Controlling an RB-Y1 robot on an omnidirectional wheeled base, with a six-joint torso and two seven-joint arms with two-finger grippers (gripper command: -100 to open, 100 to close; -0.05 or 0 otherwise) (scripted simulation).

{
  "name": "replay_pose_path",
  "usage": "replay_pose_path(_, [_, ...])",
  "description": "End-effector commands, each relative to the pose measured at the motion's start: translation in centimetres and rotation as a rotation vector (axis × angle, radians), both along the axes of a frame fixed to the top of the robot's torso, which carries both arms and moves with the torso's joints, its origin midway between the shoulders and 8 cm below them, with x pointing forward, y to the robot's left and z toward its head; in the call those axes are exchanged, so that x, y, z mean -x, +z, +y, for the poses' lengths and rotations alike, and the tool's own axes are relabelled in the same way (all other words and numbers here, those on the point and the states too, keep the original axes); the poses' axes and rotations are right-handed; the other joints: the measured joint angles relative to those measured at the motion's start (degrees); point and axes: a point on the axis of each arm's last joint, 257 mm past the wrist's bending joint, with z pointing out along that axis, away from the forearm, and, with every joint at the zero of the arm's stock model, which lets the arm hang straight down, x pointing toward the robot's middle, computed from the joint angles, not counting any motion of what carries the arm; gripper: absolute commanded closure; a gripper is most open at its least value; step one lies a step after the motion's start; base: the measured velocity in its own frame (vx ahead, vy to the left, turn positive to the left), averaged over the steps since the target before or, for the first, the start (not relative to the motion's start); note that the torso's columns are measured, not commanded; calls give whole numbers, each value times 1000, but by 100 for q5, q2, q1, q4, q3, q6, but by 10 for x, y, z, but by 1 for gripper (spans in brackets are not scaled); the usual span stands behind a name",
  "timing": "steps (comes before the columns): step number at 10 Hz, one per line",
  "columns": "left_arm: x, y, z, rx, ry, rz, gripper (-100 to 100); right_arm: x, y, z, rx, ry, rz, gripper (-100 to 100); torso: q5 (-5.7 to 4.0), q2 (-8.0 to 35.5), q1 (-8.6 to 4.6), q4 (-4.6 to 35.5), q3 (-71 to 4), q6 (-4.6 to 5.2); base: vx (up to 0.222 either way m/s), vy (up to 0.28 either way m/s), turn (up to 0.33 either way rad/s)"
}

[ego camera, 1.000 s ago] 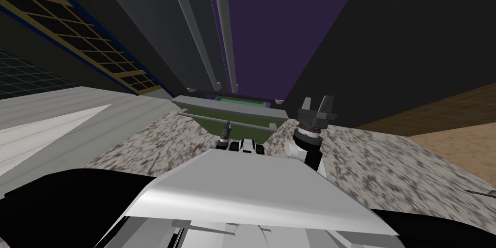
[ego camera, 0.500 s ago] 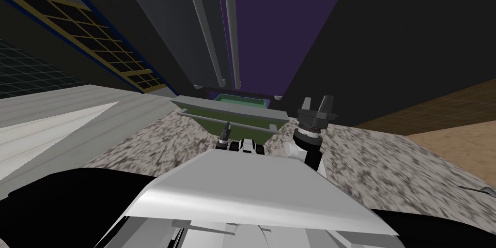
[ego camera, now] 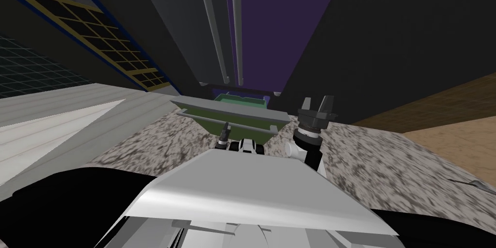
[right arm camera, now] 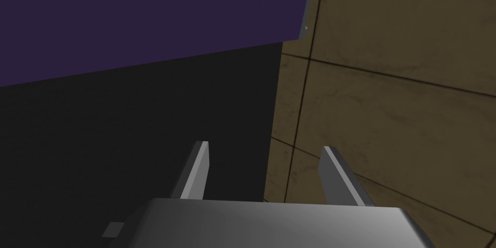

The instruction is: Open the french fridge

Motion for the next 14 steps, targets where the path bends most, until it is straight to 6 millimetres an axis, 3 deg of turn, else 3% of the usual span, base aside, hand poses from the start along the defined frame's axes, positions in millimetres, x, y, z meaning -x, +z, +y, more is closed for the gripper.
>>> replay_pose_path(1, [-11,9,-1,0,-1,4,-100,0,0,0,0,0,0,0,-5,-19,-5,1,-15,2,-1,-8,3])
replay_pose_path(9, [-40,49,1,-2,-2,4,-100,0,0,0,0,0,0,0,-27,52,-12,51,18,-4,-33,-7,1])
replay_pose_path(10, [-36,36,1,-3,-2,33,-100,0,0,0,0,0,0,0,-34,61,-15,63,20,-6,-6,0,-2])
replay_pose_path(11, [-36,34,1,-3,-1,41,0,0,0,0,0,0,0,0,-25,56,-15,48,23,-3,0,0,0])
replay_pose_path(14, [-35,29,2,-4,0,55,0,0,0,0,0,0,0,0,-11,26,-6,23,9,4,0,0,0])
